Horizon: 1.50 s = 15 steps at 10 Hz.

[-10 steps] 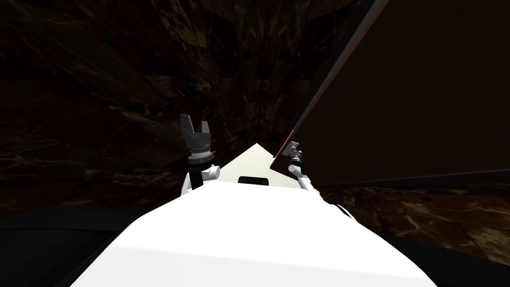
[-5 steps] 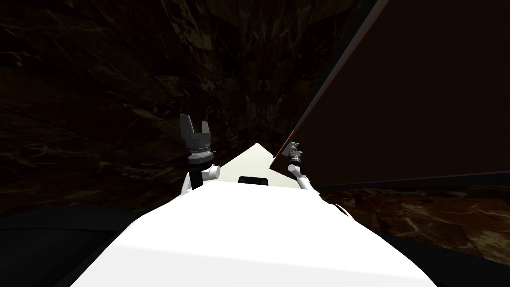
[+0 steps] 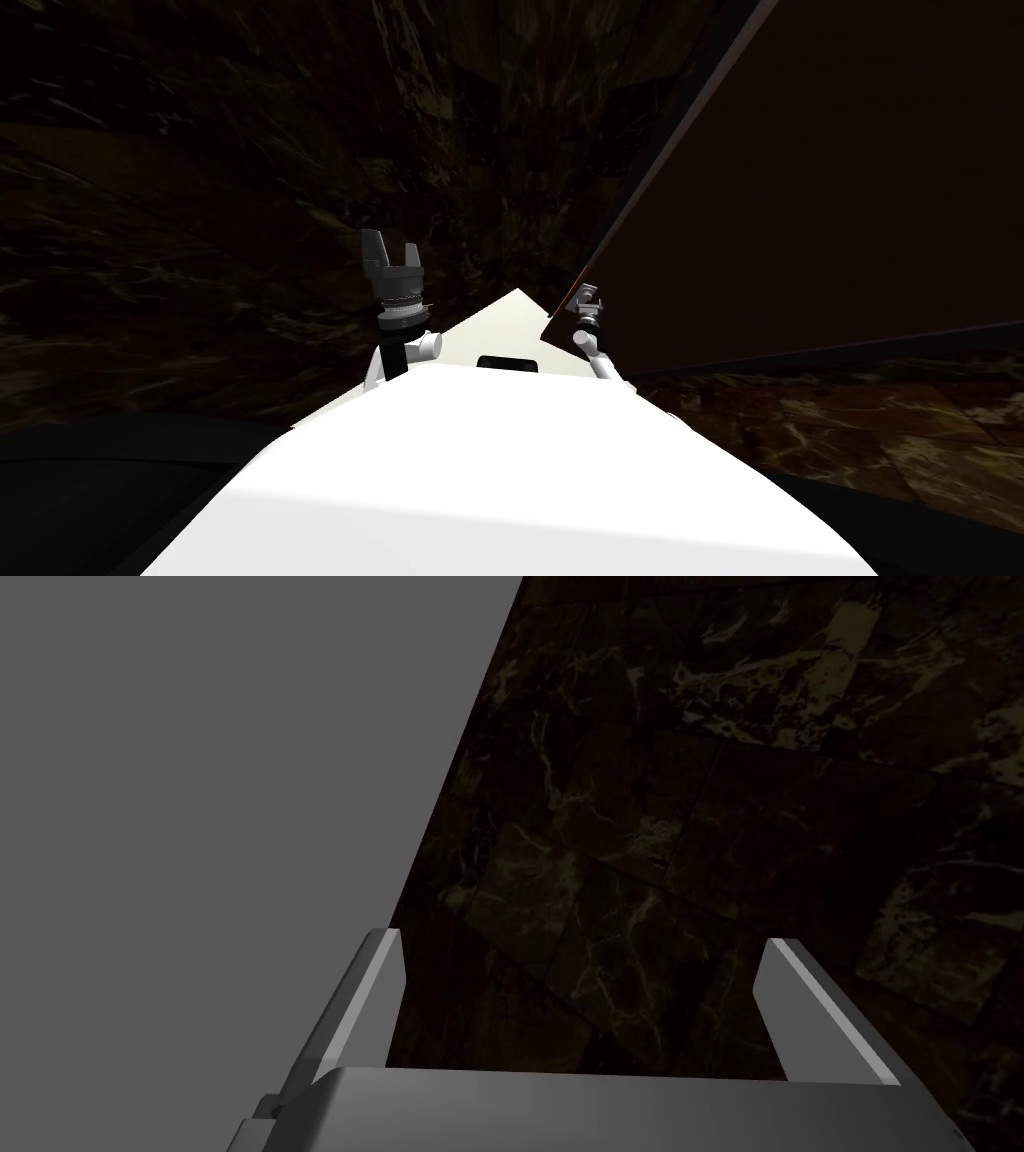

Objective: Pull the door open

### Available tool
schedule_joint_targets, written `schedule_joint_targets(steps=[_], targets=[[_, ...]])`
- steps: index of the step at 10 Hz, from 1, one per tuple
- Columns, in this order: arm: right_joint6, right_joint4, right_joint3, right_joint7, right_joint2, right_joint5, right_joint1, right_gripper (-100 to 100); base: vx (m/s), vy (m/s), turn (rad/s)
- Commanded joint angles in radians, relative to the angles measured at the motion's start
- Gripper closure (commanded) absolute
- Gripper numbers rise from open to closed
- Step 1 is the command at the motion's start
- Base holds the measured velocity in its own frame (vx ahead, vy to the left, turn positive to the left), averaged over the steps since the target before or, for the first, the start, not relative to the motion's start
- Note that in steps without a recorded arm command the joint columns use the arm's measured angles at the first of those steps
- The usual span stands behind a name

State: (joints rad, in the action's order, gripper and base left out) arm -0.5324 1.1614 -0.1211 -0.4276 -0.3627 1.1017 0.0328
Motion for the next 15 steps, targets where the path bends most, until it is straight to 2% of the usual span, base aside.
schedule_joint_targets(steps=[1,2,6,9,10,11,12,15], targets=[[-0.01,0.047,-0.012,-0.03,0.017,0.05,-0.021,-100,-0.09,-0.014,0.039],[-0.01,0.047,-0.012,-0.03,0.017,0.058,-0.021,-100,-0.063,-0.013,0.012],[-0.045,0.126,-0.053,-0.116,0.048,0.18,-0.055,-100,-0.077,-0.01,0.026],[-0.062,0.165,-0.073,-0.159,0.064,0.239,-0.072,-100,-0.094,-0.015,0.021],[-0.06,0.153,-0.071,-0.157,0.057,0.226,-0.068,-100,-0.036,-0.001,0.002],[-0.062,0.141,-0.059,-0.193,0.031,0.228,-0.075,-100,0.089,-0.021,0.137],[-0.062,0.137,-0.054,-0.203,0.022,0.229,-0.077,-100,0.16,-0.014,0.108],[-0.063,0.115,-0.029,-0.263,-0.029,0.231,-0.088,-100,0.177,-0.017,0.106]])
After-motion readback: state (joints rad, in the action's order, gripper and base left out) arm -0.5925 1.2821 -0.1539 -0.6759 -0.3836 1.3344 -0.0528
